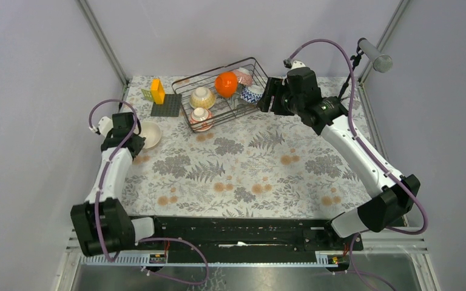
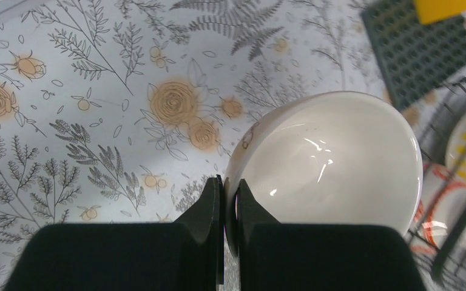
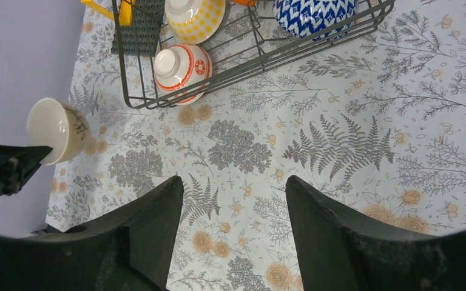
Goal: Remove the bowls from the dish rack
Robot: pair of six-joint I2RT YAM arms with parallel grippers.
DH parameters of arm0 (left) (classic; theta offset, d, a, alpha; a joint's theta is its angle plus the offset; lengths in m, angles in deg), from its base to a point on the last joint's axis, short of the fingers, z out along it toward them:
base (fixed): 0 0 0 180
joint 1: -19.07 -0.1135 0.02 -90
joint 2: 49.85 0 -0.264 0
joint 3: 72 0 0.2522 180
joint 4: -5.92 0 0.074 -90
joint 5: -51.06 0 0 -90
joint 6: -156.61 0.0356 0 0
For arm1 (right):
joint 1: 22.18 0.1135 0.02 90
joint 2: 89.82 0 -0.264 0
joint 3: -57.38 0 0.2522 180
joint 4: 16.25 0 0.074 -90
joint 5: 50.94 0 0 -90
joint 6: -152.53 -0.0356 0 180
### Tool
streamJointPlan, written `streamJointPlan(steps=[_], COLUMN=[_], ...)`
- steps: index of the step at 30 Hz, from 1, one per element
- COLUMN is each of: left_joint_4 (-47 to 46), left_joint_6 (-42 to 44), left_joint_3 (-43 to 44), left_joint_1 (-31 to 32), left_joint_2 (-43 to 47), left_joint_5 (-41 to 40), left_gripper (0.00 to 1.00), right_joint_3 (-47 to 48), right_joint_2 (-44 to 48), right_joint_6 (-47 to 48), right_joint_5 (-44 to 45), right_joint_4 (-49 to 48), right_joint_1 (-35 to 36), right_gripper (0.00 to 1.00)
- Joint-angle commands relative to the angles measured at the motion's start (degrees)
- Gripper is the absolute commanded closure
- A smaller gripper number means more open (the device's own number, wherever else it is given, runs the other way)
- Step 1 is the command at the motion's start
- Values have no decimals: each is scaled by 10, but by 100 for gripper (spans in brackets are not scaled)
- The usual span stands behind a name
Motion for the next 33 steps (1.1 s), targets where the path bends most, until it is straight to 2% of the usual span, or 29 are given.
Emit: streamJointPlan(steps=[1, 7, 11, 17, 19, 23, 25, 26, 27, 30, 33], left_joint_4=[-101, -145, -128, -130, -124, -118, -111, -103, -94, -73, -63], left_joint_6=[-52, -34, -29, -34, -29, -17, -10, -5, -3, 6, -22], left_joint_3=[11, 31, 58, 61, 65, 61, 58, 57, 57, 51, 36], left_joint_1=[-22, -29, -30, -30, -30, -30, -30, -30, -30, -30, -26], left_joint_2=[-57, -147, -206, -236, -237, -206, -185, -174, -163, -120, -63], left_joint_5=[1, 44, 64, 63, 61, 53, 53, 53, 54, 100, 163], left_gripper=[100, 100, 100, 99, 91, 65, 55, 51, 49, 42, 36], right_joint_3=[12, 2, -3, -12, -9, 6, 14, 16, 19, 21, 27], right_joint_2=[18, 33, 39, 42, 38, 20, 9, 6, 1, -14, -41], right_joint_6=[-7, -6, 0, 8, 11, 27, 32, 33, 36, 45, 31], right_joint_5=[-24, -28, -24, -15, -15, 6, 9, 10, 8, -30, -46], right_joint_4=[2, -1, -1, 1, 2, 8, 8, 8, 8, -3, -16], right_joint_1=[2, 4, 3, 3, 3, 3, 3, 3, 3, 3, 3], right_gripper=[30, 30, 30, 27, 22, 18, 13, 3, 1, 0, 0])
